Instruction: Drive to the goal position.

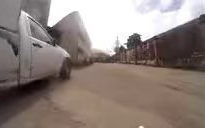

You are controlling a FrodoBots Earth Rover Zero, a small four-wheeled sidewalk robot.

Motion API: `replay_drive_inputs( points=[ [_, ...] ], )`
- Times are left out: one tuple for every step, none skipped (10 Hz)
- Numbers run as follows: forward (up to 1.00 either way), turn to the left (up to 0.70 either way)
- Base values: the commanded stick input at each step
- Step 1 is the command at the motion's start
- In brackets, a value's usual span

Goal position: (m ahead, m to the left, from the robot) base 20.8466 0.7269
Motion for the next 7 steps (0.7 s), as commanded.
replay_drive_inputs(
  points=[
    [1.0, 0.0],
    [1.0, 0.0],
    [1.0, 0.0],
    [1.0, 0.0],
    [1.0, 0.0],
    [1.0, 0.0],
    [1.0, 0.0]
  ],
)
